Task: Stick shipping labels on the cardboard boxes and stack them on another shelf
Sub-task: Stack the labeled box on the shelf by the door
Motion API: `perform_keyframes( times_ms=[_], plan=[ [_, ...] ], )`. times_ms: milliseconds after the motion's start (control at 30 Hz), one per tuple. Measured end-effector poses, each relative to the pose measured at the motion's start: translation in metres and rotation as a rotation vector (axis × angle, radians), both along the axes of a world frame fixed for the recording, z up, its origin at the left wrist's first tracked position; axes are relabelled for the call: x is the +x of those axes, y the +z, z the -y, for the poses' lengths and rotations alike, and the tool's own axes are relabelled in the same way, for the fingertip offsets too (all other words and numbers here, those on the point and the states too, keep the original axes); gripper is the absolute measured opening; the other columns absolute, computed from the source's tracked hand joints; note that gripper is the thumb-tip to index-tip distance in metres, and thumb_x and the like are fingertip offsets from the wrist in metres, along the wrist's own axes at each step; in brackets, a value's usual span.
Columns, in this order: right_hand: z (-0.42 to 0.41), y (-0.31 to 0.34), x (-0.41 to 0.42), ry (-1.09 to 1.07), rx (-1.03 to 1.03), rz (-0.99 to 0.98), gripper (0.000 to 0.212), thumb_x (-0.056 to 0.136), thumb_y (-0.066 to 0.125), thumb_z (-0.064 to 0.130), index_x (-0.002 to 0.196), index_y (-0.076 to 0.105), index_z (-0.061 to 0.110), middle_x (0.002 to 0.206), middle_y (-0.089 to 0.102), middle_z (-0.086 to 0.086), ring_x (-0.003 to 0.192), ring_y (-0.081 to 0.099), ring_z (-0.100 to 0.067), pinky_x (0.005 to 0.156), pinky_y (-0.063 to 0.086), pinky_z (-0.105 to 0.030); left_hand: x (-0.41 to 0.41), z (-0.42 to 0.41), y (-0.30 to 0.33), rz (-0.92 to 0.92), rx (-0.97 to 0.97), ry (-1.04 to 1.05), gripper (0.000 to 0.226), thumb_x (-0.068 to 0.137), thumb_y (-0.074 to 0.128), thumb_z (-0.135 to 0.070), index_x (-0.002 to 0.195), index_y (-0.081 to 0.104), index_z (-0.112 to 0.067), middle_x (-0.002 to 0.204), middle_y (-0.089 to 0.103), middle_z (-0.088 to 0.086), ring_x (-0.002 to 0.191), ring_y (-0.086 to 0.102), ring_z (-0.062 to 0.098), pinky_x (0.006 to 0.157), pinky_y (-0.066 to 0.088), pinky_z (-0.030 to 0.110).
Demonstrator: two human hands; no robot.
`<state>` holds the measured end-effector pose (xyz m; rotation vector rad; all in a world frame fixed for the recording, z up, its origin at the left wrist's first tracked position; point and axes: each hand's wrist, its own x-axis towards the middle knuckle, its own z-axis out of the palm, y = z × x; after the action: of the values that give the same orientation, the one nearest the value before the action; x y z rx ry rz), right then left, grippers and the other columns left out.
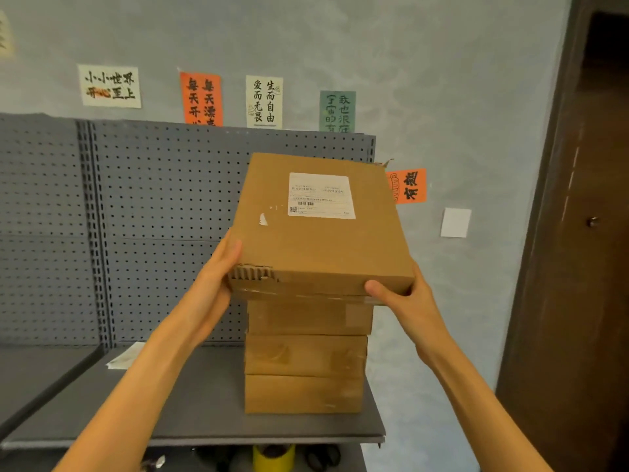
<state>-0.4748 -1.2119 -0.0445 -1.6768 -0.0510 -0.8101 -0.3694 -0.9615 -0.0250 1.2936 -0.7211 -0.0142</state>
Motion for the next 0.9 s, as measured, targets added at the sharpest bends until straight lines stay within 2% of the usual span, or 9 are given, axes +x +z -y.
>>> perform_keyframes(
  times_ms=[67,167,233,300,367,467,567,667,900],
  plan=[
    [0.002,0.005,0.017,-0.023,0.013,0.000,0.083,0.063,0.072,0.043,0.137,0.038,0.033,0.119,0.056,0.015,0.101,0.056,0.002,0.063,0.051,-0.006,0.019,0.001,-0.001,0.054,0.080,0.021,0.113,0.045,0.075,-0.075,0.143,0.034,-0.036,0.131,0.056,-0.017,0.120,0.052,0.003,0.101,0.038,0.029],
    [0.005,0.007,0.040,-0.060,-0.004,-0.017,0.086,0.062,0.072,0.048,0.140,0.038,0.030,0.123,0.057,0.010,0.105,0.057,-0.004,0.073,0.053,-0.014,0.045,0.004,-0.006,0.100,0.212,0.121,0.120,0.036,0.081,-0.071,0.141,0.036,-0.036,0.120,0.062,-0.021,0.110,0.057,-0.001,0.097,0.042,0.026],
    [0.006,0.008,0.052,-0.089,0.001,-0.035,0.089,0.061,0.071,0.051,0.140,0.039,0.029,0.126,0.056,0.007,0.110,0.057,-0.012,0.086,0.053,-0.027,0.056,0.009,-0.008,0.124,0.259,0.170,0.110,0.040,0.084,-0.064,0.137,0.041,-0.036,0.118,0.063,-0.019,0.108,0.059,-0.001,0.093,0.045,0.026],
    [0.008,0.007,0.065,-0.124,0.017,-0.044,0.087,0.060,0.069,0.055,0.138,0.041,0.029,0.127,0.057,0.005,0.111,0.057,-0.016,0.092,0.052,-0.036,0.067,0.015,-0.010,0.103,0.220,0.217,0.086,0.054,0.083,-0.048,0.130,0.047,-0.034,0.111,0.064,-0.019,0.100,0.060,-0.005,0.087,0.048,0.022],
    [0.010,0.006,0.078,-0.158,0.030,-0.058,0.084,0.060,0.067,0.059,0.135,0.044,0.028,0.125,0.059,0.003,0.110,0.059,-0.019,0.092,0.053,-0.040,0.077,0.023,-0.011,0.089,0.192,0.246,0.063,0.069,0.078,-0.031,0.123,0.047,-0.034,0.104,0.061,-0.021,0.087,0.059,-0.012,0.072,0.049,0.011],
    [0.017,0.003,0.092,-0.179,0.032,-0.094,0.075,0.065,0.068,0.057,0.131,0.048,0.028,0.121,0.060,0.003,0.106,0.060,-0.019,0.089,0.053,-0.038,0.093,0.031,-0.015,0.068,0.202,0.248,0.053,0.077,0.074,-0.026,0.121,0.047,-0.033,0.102,0.059,-0.021,0.085,0.058,-0.010,0.059,0.047,0.005],
    [0.026,-0.003,0.106,-0.193,0.018,-0.144,0.066,0.073,0.070,0.053,0.130,0.049,0.027,0.121,0.060,0.002,0.104,0.060,-0.020,0.088,0.053,-0.038,0.108,0.037,-0.024,0.016,0.226,0.220,0.053,0.075,0.074,-0.029,0.122,0.049,-0.030,0.108,0.061,-0.016,0.093,0.058,-0.003,0.065,0.046,0.011],
    [0.032,-0.012,0.117,-0.205,-0.014,-0.217,0.074,0.070,0.067,0.060,0.132,0.048,0.026,0.124,0.060,0.001,0.106,0.059,-0.021,0.090,0.052,-0.038,0.120,0.041,-0.033,-0.019,0.255,0.224,0.057,0.073,0.074,-0.035,0.124,0.049,-0.029,0.110,0.060,-0.014,0.094,0.058,0.000,0.068,0.046,0.016],
    [0.040,-0.019,0.126,-0.241,-0.063,-0.239,0.084,0.068,0.057,0.069,0.139,0.041,0.028,0.131,0.055,0.001,0.108,0.056,-0.018,0.092,0.049,-0.038,0.133,0.048,-0.046,0.003,0.313,0.282,0.099,0.050,0.076,-0.069,0.135,0.042,-0.034,0.115,0.058,-0.014,0.104,0.057,0.007,0.085,0.048,0.029]
  ],
)
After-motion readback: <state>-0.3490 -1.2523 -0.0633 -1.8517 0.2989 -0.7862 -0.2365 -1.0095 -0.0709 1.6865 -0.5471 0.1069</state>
